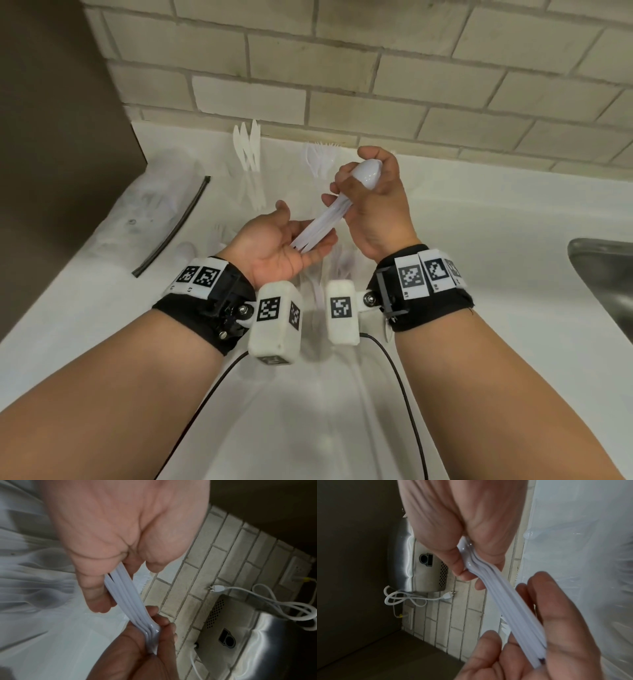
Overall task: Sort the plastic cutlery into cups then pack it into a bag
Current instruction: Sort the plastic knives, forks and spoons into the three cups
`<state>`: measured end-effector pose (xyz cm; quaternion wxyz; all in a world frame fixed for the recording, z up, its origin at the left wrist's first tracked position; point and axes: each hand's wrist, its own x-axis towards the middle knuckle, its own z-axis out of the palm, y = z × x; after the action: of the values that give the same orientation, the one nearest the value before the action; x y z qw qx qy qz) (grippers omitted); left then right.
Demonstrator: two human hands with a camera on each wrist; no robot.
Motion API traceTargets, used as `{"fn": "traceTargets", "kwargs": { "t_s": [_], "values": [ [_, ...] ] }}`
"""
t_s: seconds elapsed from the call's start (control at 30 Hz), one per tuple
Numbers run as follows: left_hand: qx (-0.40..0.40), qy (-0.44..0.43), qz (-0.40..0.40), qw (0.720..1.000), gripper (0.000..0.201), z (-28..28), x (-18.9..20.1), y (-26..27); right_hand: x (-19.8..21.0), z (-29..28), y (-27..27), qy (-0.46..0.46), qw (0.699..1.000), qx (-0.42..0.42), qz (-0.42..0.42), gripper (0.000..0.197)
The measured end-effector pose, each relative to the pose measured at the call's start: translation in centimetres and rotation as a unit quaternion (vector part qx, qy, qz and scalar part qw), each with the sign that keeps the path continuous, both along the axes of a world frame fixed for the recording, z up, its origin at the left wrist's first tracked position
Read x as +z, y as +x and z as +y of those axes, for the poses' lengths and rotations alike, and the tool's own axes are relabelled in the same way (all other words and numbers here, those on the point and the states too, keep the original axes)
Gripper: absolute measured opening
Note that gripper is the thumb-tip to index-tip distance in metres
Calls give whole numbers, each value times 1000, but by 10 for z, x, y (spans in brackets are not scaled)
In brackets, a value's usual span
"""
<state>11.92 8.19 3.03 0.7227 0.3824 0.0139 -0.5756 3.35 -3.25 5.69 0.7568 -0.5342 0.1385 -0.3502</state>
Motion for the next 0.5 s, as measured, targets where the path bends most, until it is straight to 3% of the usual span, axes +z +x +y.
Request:
{"fn": "traceTargets", "kwargs": {
  "t_s": [0.13,0.27,0.3,0.33,0.4,0.43,0.5],
  "values": [
    [-56,40,-118,991,68,5,-3,0,6,-13,0,-12,1000,-20,14,39],
    [-48,91,-284,953,37,14,0,2,29,-49,-5,-99,986,-130,-17,36],
    [-62,121,-373,918,27,17,-1,3,34,-59,-6,-126,979,-161,-17,36],
    [-78,158,-481,859,20,18,-4,5,37,-69,-5,-153,969,-192,-12,35],
    [-124,220,-653,714,21,17,-11,7,37,-85,1,-202,947,-251,15,33],
    [-153,239,-693,663,26,15,-14,7,36,-92,5,-222,936,-273,34,33],
    [-207,264,-723,604,41,10,-21,4,29,-105,14,-248,920,-294,69,32]
  ]
}}
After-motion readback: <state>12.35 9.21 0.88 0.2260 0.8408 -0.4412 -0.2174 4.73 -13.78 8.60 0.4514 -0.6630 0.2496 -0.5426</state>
